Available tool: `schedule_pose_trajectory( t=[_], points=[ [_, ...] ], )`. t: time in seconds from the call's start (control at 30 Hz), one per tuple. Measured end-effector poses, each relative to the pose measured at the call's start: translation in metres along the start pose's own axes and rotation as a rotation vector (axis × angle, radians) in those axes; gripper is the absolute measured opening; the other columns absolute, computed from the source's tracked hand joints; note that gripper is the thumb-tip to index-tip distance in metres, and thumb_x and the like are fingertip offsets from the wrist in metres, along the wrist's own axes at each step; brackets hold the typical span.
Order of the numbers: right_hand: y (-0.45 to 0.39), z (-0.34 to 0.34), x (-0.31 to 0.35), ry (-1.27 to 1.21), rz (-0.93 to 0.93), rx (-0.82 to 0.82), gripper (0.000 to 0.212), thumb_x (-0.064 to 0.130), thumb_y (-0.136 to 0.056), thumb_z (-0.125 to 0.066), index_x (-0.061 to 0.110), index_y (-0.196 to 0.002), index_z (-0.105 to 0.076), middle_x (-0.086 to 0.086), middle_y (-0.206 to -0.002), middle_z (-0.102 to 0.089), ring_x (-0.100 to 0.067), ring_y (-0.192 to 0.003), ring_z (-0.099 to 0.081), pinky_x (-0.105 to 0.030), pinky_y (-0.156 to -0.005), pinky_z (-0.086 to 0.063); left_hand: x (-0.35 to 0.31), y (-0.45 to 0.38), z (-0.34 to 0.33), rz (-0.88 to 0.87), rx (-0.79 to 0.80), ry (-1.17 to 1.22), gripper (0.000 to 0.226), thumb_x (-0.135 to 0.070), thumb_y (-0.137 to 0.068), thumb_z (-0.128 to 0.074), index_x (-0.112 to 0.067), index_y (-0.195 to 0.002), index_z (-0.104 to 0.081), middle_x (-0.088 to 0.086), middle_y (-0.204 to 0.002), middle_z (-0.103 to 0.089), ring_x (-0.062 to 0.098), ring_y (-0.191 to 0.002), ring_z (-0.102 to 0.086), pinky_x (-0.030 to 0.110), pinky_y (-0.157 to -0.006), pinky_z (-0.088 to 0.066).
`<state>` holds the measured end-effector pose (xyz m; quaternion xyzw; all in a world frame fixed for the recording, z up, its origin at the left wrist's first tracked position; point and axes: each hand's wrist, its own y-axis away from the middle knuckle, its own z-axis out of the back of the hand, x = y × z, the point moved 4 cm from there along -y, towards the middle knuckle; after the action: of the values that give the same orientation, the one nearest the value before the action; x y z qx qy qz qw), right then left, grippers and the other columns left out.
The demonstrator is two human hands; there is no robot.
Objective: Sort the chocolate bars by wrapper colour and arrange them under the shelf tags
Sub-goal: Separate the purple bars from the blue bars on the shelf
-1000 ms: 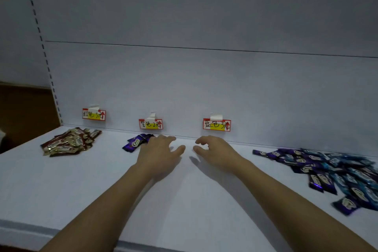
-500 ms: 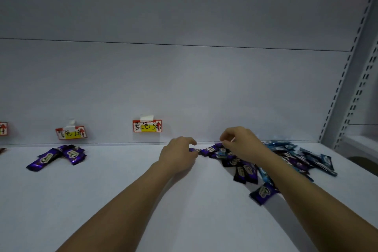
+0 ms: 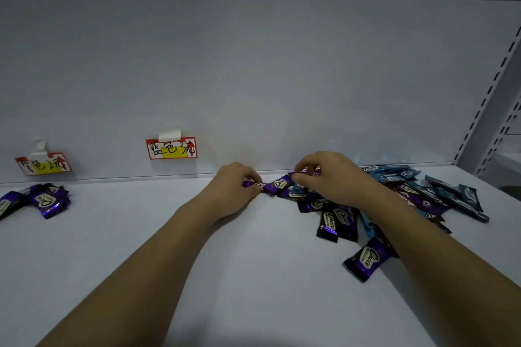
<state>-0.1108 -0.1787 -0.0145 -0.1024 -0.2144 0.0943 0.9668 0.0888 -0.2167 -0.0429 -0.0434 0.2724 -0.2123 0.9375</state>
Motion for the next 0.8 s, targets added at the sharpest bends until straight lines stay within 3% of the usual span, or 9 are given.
schedule_pose_trajectory(
  t=[0.1, 0.23, 0.4, 0.47, 0.57, 0.63, 0.7, 0.8],
  points=[
    [0.005, -0.007, 0.006, 0.109, 0.003, 0.09, 0.024, 0.051, -0.089, -0.059, 0.036, -0.103, -0.07, 0.015, -0.084, -0.053, -0.007, -0.082, -0.053, -0.034, -0.075, -0.05, 0.005, 0.002, 0.007, 0.091, -0.078, 0.039, 0.01, -0.026, -0.088, -0.068, -0.019, -0.096, -0.067, -0.001, -0.101, -0.059, 0.013, -0.088, -0.053, 0.02, -0.074, -0.036],
    [0.007, 0.001, 0.004, 0.177, -0.039, 0.083, 0.016, 0.032, -0.091, -0.056, 0.031, -0.096, -0.072, 0.016, -0.081, -0.054, -0.014, -0.083, -0.057, -0.036, -0.077, -0.051, 0.018, 0.011, 0.017, 0.251, -0.271, 0.133, 0.012, -0.015, -0.084, -0.072, -0.016, -0.093, -0.064, 0.002, -0.096, -0.061, 0.016, -0.082, -0.055, 0.021, -0.064, -0.037],
    [0.013, 0.01, -0.003, 0.223, -0.117, 0.07, 0.018, 0.02, -0.093, -0.056, 0.028, -0.101, -0.07, 0.006, -0.1, -0.063, -0.018, -0.095, -0.058, -0.044, -0.088, -0.052, 0.01, 0.015, 0.013, 0.302, -0.311, 0.462, 0.009, -0.02, -0.081, -0.077, -0.017, -0.086, -0.07, -0.002, -0.081, -0.07, 0.008, -0.069, -0.061, 0.017, -0.058, -0.043],
    [0.013, 0.011, -0.001, 0.207, -0.096, 0.023, 0.02, 0.015, -0.092, -0.057, 0.025, -0.102, -0.071, 0.005, -0.101, -0.062, -0.016, -0.095, -0.056, -0.038, -0.086, -0.051, 0.0, 0.014, 0.006, 0.3, -0.288, 0.567, 0.006, -0.017, -0.08, -0.078, -0.018, -0.082, -0.072, 0.0, -0.077, -0.072, 0.009, -0.064, -0.062, 0.021, -0.062, -0.049],
    [0.013, 0.009, 0.011, 0.047, -0.032, -0.007, 0.018, 0.013, -0.092, -0.058, 0.021, -0.1, -0.072, 0.009, -0.091, -0.062, -0.002, -0.075, -0.055, -0.012, -0.062, -0.04, -0.013, 0.012, -0.003, 0.306, -0.255, 0.666, 0.006, -0.01, -0.079, -0.078, -0.012, -0.083, -0.073, 0.004, -0.075, -0.072, 0.012, -0.063, -0.066, 0.021, -0.058, -0.054],
    [0.014, 0.004, 0.02, -0.003, -0.007, 0.009, 0.012, 0.016, -0.091, -0.061, 0.021, -0.095, -0.072, 0.009, -0.088, -0.066, 0.0, -0.071, -0.057, -0.007, -0.054, -0.035, -0.017, 0.01, -0.007, 0.281, -0.252, 0.647, 0.007, -0.008, -0.079, -0.078, -0.01, -0.084, -0.073, 0.005, -0.075, -0.073, 0.012, -0.063, -0.067, 0.017, -0.055, -0.053],
    [0.014, 0.0, 0.025, -0.009, -0.002, 0.047, 0.006, 0.021, -0.089, -0.067, 0.019, -0.092, -0.072, 0.005, -0.089, -0.068, -0.009, -0.078, -0.061, -0.015, -0.061, -0.044, -0.021, 0.009, -0.01, 0.246, -0.243, 0.561, 0.007, -0.012, -0.08, -0.077, -0.012, -0.085, -0.073, 0.003, -0.077, -0.073, 0.012, -0.066, -0.068, 0.017, -0.059, -0.051],
    [0.014, -0.007, 0.025, 0.031, -0.036, 0.098, 0.016, 0.024, -0.086, -0.071, 0.017, -0.1, -0.071, 0.001, -0.099, -0.068, -0.017, -0.091, -0.062, -0.029, -0.078, -0.052, -0.023, 0.006, -0.014, 0.221, -0.232, 0.442, 0.009, -0.02, -0.082, -0.074, -0.013, -0.089, -0.073, 0.002, -0.082, -0.073, 0.015, -0.075, -0.067, 0.02, -0.065, -0.049]
  ],
)
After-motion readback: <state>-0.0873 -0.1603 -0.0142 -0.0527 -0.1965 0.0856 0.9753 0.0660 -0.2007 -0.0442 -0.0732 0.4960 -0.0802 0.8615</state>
